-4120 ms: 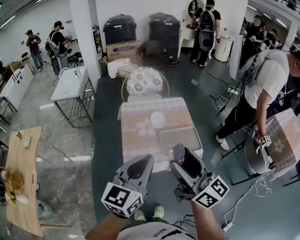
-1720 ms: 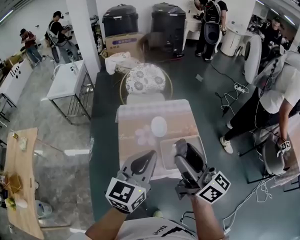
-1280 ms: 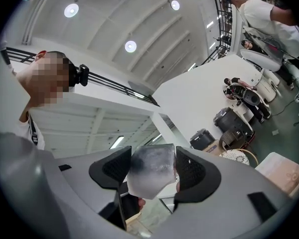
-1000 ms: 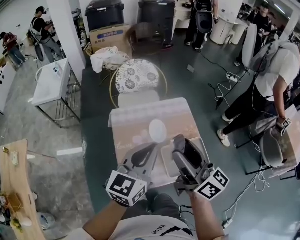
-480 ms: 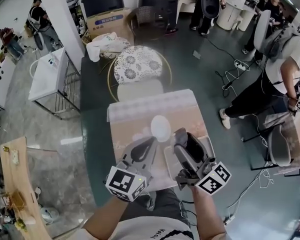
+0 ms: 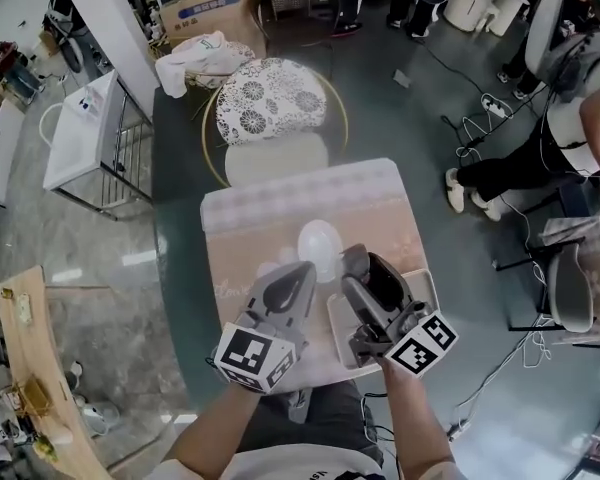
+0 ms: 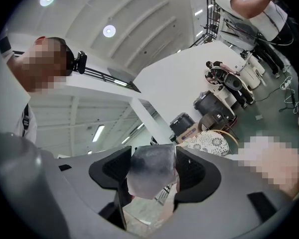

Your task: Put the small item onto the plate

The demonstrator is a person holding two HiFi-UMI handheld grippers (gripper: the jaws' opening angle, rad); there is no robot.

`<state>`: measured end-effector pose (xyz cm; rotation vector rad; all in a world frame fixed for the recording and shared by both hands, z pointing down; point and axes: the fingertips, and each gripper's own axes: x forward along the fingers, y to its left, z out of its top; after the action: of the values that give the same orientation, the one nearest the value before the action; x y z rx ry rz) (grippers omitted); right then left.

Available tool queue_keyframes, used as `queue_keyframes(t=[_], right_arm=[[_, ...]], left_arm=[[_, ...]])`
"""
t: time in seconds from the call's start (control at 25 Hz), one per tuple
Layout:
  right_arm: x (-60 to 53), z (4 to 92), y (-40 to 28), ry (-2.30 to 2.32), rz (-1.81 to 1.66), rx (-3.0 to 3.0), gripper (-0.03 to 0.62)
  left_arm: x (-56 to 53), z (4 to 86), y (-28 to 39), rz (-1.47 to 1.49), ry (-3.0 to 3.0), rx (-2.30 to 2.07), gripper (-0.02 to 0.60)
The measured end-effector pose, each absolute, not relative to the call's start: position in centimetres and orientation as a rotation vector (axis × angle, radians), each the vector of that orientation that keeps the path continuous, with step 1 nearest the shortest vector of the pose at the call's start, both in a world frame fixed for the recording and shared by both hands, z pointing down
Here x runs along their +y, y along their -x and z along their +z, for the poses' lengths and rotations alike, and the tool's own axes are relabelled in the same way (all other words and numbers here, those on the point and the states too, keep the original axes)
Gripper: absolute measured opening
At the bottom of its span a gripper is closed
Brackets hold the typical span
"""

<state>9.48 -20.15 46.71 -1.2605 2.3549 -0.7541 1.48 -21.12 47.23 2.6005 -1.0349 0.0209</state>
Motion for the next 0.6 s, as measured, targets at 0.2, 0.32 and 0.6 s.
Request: queue_keyframes(t=[0.2, 0.32, 0.6], right_arm=[[-22.0, 51.6, -9.8, 1.286, -0.815, 2.368, 0.29], [-22.7, 53.9, -10.0, 1.293, -0.85, 2.369, 0.29], [-23.7, 59.4, -10.2, 1.307, -0.962, 2.361, 0.29]], left_arm=[[-22.5, 51.3, -2.4, 0.063, -2.587, -1.031, 0.005], [-23.1, 53.5, -2.7, 0.093, -2.573, -1.033, 0.005], [-24.1, 57.7, -3.2, 0.139, -2.535, -1.028, 0.005]])
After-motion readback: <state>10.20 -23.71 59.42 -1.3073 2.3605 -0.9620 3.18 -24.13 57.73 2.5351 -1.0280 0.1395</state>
